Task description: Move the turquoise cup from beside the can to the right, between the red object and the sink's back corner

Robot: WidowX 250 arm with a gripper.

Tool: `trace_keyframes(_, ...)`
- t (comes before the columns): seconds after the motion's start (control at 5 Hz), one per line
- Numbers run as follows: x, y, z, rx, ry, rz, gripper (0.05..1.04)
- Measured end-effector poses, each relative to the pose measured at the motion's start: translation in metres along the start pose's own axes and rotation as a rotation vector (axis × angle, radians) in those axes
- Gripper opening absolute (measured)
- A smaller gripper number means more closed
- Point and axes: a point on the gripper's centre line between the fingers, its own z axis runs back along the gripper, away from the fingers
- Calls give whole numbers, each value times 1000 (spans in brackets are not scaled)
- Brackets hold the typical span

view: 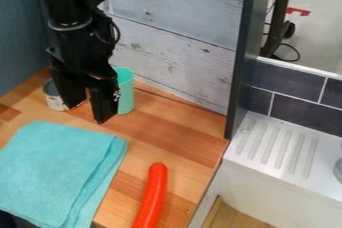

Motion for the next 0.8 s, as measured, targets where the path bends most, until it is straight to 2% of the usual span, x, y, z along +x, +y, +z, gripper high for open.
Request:
trace_keyframes(0.2, -2, -1, -5, -7, 25, -3, 999)
trace_keyframes(0.6, 47, 19, 6, 29, -27, -43, 999)
trace_keyframes(0.8, 63, 25, -2, 26, -18, -49, 999)
